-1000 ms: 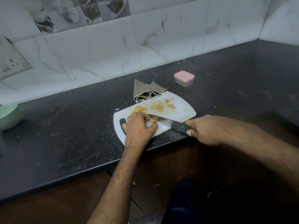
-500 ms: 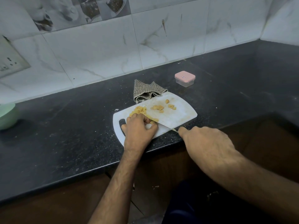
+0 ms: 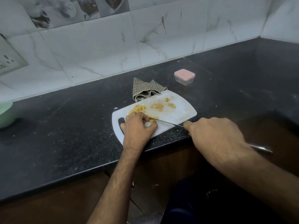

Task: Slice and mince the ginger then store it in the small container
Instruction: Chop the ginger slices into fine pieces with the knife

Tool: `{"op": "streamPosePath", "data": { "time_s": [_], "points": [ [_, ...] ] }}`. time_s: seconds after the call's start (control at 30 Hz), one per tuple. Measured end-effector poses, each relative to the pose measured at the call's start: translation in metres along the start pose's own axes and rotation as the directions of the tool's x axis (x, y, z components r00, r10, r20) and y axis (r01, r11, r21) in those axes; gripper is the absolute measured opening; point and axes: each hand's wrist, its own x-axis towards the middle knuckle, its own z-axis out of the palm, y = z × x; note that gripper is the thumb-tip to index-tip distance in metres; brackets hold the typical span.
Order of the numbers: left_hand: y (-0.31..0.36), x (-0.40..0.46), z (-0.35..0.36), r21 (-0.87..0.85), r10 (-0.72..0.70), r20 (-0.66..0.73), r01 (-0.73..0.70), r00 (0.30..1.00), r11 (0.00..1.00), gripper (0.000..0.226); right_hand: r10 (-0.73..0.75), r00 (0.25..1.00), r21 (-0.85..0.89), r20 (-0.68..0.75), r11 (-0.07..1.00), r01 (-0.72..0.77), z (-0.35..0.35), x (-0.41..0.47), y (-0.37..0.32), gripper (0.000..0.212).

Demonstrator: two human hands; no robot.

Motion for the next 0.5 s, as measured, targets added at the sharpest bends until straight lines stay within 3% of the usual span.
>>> {"op": "streamPosePath", "data": {
  "time_s": [0.2, 0.4, 0.5],
  "points": [
    [0.002, 0.000, -0.001, -0.008, -0.008, -0.001, 0.008, 1.000, 1.000, 0.017, 0.020, 0.999, -0.115, -0.047, 0.993, -0.025, -0.004, 0.004, 0.004, 0.045],
    [0.003, -0.001, -0.002, 0.001, -0.004, 0.003, 0.004, 1.000, 1.000, 0.018, 0.084, 0.994, 0.050, -0.067, 0.995, -0.081, 0.008, 0.005, 0.005, 0.013],
    [0.002, 0.000, -0.003, 0.000, 0.000, 0.004, 0.000, 1.000, 1.000, 0.017, 0.066, 0.997, 0.139, -0.036, 0.988, -0.060, 0.004, 0.004, 0.004, 0.013]
  ]
}}
